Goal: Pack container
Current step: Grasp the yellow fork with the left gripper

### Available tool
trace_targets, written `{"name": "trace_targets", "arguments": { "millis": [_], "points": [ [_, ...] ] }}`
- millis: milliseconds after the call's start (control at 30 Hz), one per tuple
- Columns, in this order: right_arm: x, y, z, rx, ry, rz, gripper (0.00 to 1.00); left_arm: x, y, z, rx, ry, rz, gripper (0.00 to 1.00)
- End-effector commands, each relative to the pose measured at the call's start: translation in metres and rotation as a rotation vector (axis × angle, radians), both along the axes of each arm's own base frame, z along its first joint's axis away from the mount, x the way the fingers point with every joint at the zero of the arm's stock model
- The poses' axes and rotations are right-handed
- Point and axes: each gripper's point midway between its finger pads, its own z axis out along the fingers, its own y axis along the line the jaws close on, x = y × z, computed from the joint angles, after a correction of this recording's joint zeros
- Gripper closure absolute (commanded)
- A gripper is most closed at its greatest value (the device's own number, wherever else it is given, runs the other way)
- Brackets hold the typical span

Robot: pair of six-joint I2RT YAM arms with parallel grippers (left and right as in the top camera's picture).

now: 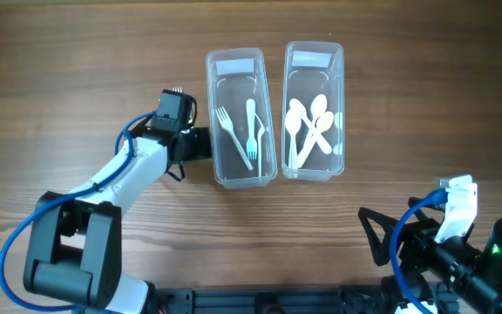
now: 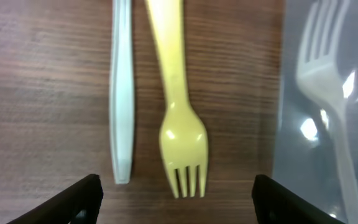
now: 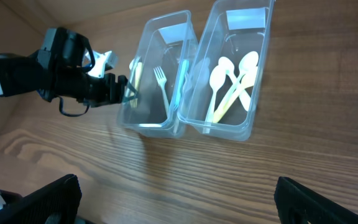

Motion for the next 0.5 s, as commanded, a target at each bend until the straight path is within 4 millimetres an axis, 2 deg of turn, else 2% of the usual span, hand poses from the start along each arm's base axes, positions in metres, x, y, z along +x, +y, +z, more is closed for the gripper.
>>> {"name": "trace_targets", "arguments": {
  "millis": [0,133,467],
  "points": [
    [0.0,-0.001,0.002,0.004,-0.005,-0.012,0.0,0.0,-0.009,-0.004,-0.014,-0.005,-0.065,0.25],
    [0.0,-0.001,0.002,0.004,-0.005,-0.012,0.0,0.004,-0.011,-0.003,-0.016,-0.021,-0.068,0.41],
    [0.0,-0.001,0.002,0.004,-0.005,-0.012,0.0,0.008,-0.011,-0.023,-0.008,-0.001,-0.065,0.4]
  ]
}}
